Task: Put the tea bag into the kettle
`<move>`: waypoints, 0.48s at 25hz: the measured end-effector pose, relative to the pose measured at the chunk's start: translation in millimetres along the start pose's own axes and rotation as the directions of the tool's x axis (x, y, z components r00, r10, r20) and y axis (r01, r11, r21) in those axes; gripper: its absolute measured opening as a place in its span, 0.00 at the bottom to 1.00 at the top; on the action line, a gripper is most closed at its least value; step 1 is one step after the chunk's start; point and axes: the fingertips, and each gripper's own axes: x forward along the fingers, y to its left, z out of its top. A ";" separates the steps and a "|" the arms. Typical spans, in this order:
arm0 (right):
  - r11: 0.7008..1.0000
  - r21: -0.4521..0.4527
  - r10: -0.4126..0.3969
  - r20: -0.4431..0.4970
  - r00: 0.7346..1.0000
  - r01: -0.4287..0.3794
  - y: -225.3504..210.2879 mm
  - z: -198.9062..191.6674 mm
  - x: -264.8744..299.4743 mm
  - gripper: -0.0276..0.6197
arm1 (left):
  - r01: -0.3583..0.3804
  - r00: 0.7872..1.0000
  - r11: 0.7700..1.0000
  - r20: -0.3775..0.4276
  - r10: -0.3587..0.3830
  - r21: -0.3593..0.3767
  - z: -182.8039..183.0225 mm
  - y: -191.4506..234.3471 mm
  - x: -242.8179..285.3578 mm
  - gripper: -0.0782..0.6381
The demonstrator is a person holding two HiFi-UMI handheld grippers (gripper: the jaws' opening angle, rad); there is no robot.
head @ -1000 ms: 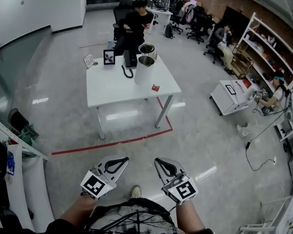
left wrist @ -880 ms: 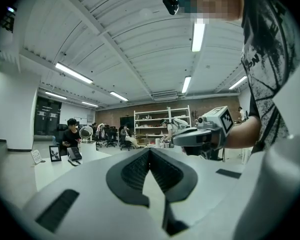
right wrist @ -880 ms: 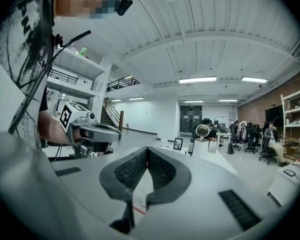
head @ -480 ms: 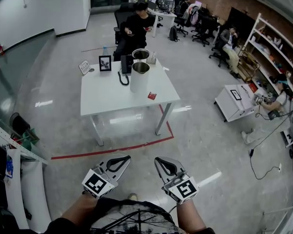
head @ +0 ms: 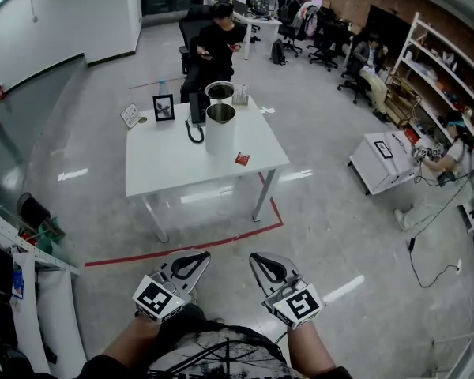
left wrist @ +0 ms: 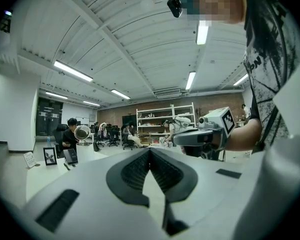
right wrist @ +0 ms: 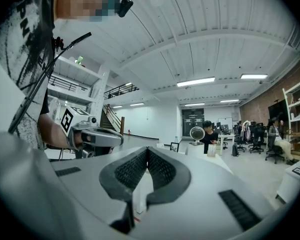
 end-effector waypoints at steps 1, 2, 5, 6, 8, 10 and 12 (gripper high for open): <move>1.000 -0.001 -0.001 -0.002 1.000 0.001 -1.4 -0.5 1.9 0.06 | 0.005 1.000 1.000 0.000 -0.005 -0.002 -1.5 1.9 2.5 0.12; 1.000 -0.004 -0.002 -0.002 1.000 0.002 -3.3 -0.1 4.6 0.06 | 0.009 1.000 1.000 0.001 -0.009 -0.004 -2.6 4.5 5.5 0.12; 1.000 -0.023 0.004 0.008 1.000 -0.003 -10.8 4.0 15.0 0.06 | 0.021 1.000 1.000 0.019 -0.021 -0.020 -4.2 15.7 16.9 0.12; 1.000 -0.024 -0.003 0.000 1.000 0.003 -15.9 1.8 18.3 0.06 | 0.024 0.999 0.999 0.022 -0.023 -0.025 -4.9 20.9 21.3 0.12; 0.999 -0.018 -0.030 -0.031 0.999 0.030 -29.3 -6.5 25.6 0.06 | 0.024 1.000 0.999 0.020 -0.023 -0.034 -6.5 34.0 29.6 0.12; 0.999 -0.016 -0.044 -0.040 0.998 0.044 -40.3 -8.1 37.3 0.06 | 0.039 0.999 0.999 0.027 -0.038 -0.037 -9.0 48.0 37.0 0.12; 0.998 -0.025 -0.050 -0.035 0.998 0.049 -51.6 -5.8 52.3 0.06 | 0.053 0.998 0.998 0.036 -0.051 -0.040 -9.8 65.4 46.4 0.12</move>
